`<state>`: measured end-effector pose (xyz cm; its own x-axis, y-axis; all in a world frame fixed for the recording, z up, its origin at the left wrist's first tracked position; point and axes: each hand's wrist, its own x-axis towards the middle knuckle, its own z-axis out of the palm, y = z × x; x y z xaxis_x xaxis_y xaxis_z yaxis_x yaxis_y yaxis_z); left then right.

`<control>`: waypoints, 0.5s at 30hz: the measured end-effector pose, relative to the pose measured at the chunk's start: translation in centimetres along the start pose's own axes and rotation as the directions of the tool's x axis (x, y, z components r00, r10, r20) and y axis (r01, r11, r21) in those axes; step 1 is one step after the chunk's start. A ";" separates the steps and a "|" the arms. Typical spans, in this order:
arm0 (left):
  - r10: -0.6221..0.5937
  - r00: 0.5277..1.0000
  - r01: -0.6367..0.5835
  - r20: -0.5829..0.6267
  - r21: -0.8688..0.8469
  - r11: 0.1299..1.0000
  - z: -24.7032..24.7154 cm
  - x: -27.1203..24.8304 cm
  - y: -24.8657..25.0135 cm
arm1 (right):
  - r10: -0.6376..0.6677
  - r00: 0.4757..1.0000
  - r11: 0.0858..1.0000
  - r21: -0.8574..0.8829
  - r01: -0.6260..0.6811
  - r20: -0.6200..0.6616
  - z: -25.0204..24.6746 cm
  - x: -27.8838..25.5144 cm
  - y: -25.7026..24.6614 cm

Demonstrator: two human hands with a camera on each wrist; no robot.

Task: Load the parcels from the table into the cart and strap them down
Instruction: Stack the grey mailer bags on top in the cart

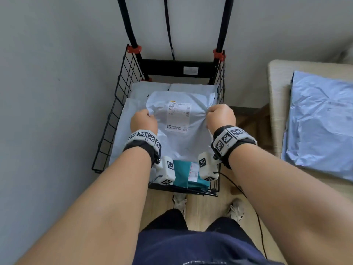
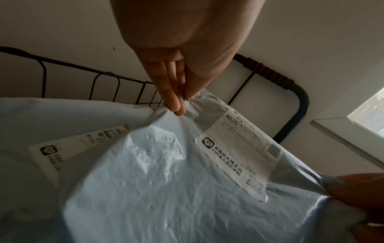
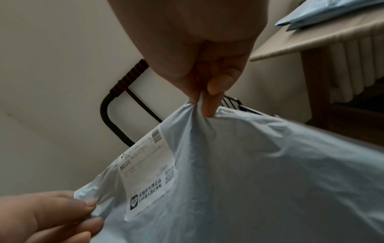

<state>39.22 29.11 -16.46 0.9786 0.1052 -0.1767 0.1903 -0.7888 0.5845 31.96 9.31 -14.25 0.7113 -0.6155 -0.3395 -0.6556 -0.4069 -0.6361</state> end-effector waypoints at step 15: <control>-0.101 0.846 0.067 0.523 0.085 0.994 3.0 -1.8 -3.3 | 0.233 0.948 0.972 -0.080 -0.221 0.218 5.4 -0.7 4.7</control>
<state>36.58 29.75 -20.43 0.7682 -0.1477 -0.6229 0.2477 -0.8287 0.5019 29.73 11.49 -20.80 0.5766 -0.5307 -0.6212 -0.8145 -0.3139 -0.4879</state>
